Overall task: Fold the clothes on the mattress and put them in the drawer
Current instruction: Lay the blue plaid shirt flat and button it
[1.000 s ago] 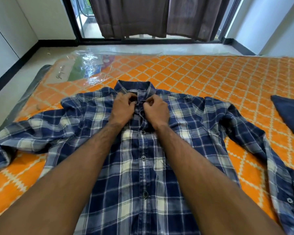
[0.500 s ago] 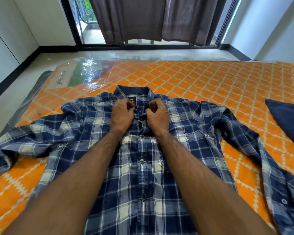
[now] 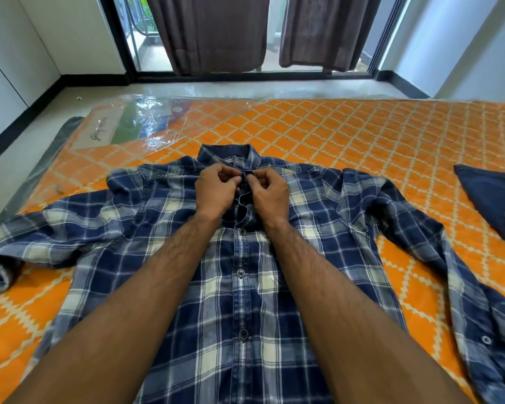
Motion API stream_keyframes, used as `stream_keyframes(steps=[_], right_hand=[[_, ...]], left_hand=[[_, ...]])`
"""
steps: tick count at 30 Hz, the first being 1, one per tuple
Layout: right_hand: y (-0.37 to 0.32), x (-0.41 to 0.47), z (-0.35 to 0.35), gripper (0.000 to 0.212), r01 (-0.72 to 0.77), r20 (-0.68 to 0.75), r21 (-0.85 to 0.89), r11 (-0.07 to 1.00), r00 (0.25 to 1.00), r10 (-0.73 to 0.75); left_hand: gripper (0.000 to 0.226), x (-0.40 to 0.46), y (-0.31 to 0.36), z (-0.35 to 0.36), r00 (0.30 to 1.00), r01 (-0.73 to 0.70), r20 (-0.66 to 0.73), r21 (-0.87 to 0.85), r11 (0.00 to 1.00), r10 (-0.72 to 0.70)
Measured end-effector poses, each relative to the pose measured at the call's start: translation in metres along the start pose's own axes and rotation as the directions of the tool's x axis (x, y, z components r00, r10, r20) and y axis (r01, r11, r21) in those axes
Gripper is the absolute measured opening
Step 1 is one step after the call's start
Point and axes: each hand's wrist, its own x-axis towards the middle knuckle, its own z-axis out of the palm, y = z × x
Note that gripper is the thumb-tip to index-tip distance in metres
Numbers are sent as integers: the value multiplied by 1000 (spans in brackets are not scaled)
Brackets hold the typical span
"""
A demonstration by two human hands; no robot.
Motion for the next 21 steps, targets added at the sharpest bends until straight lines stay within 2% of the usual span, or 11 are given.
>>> stream_keyframes(steps=[6, 11, 16, 21], right_hand=[[-4, -3, -2, 7, -24, -30, 29, 999, 999, 24], [-3, -7, -2, 9, 84, -46, 10, 996, 995, -84], [-2, -10, 2, 10, 172, -19, -93, 981, 984, -175], [0, -9, 7, 9, 199, 15, -189, 962, 980, -200]], left_hand=[[10, -2, -9, 1, 998, 56, -16, -132, 990, -59], [12, -2, -10, 1, 997, 72, -5, -136, 988, -73], [12, -3, -11, 1, 998, 67, 1, -148, 987, -68], [10, -2, -13, -2, 996, 85, 4, -152, 985, -86]])
